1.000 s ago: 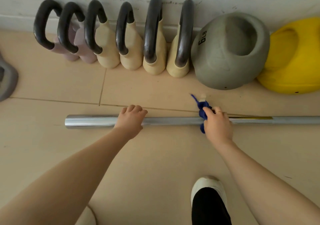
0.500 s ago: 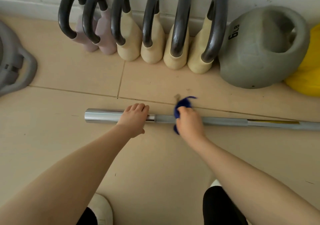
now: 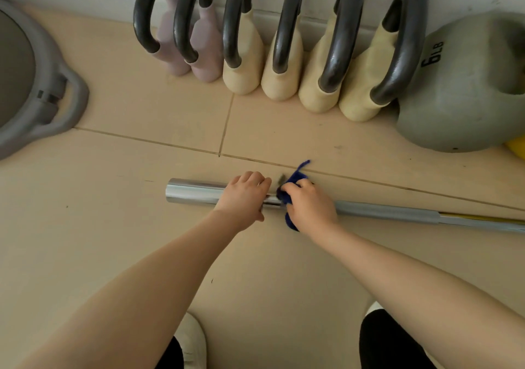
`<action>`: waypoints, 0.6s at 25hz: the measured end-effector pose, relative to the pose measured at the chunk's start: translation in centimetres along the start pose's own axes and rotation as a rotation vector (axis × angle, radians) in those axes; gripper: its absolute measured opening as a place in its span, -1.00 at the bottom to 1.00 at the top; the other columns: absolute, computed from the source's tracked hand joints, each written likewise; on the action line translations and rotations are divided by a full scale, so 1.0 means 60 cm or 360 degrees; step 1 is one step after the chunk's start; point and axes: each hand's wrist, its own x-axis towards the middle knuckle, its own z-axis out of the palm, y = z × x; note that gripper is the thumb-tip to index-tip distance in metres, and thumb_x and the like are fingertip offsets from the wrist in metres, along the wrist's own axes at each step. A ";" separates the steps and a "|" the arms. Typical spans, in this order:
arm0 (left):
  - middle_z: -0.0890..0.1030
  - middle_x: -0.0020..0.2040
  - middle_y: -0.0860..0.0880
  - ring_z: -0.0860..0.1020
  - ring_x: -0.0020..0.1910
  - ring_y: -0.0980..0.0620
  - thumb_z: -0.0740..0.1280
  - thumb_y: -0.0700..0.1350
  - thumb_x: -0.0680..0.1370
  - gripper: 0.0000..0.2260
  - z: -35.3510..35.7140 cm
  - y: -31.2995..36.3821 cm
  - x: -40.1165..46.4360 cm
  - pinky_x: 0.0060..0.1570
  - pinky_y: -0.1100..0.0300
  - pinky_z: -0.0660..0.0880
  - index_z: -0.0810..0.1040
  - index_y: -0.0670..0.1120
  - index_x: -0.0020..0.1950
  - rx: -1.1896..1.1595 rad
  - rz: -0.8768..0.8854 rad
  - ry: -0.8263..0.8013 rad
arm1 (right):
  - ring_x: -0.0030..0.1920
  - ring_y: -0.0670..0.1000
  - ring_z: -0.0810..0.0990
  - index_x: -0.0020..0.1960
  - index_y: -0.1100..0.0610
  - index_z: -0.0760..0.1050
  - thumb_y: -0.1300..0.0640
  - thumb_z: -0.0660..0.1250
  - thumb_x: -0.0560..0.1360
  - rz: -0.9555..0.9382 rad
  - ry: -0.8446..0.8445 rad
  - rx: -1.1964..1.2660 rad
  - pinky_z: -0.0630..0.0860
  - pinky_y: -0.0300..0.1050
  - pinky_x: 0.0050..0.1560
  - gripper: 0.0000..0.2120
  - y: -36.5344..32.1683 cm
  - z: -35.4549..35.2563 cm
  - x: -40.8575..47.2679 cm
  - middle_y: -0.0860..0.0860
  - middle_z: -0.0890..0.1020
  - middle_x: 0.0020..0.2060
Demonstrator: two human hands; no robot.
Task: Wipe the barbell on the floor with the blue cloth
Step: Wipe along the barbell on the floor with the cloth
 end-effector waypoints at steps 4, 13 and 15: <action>0.35 0.27 -0.10 0.32 0.27 -0.10 0.48 0.00 0.37 -0.37 0.005 0.003 -0.004 0.26 0.09 0.30 0.28 -0.10 0.34 0.0013 -0.0013 0.0029 | 0.15 0.20 0.47 0.18 -0.02 0.47 0.12 0.26 0.45 -0.0045 -0.0164 -0.0114 0.45 0.02 -0.03 -0.70 0.026 -0.019 -0.005 0.09 0.50 0.11; 0.38 0.26 -0.06 0.33 0.26 -0.08 0.44 0.03 0.38 -0.38 -0.004 -0.008 -0.004 0.23 0.10 0.28 0.30 -0.01 0.39 -0.0519 0.0095 -0.0075 | 0.11 0.18 0.51 0.18 -0.04 0.47 0.20 0.17 0.47 -0.0072 -0.0336 0.0117 0.44 0.00 -0.09 -0.67 -0.010 -0.006 -0.001 0.09 0.52 0.11; 0.31 0.38 -0.05 0.25 0.36 -0.09 0.45 0.06 0.37 -0.28 0.001 -0.007 -0.003 0.32 0.06 0.22 0.21 -0.01 0.44 -0.0345 0.0175 -0.0185 | 0.07 0.17 0.52 0.11 -0.03 0.50 0.18 0.16 0.47 -0.0059 -0.0341 -0.0030 0.42 -0.02 -0.12 -0.72 0.018 -0.016 -0.011 0.08 0.53 0.06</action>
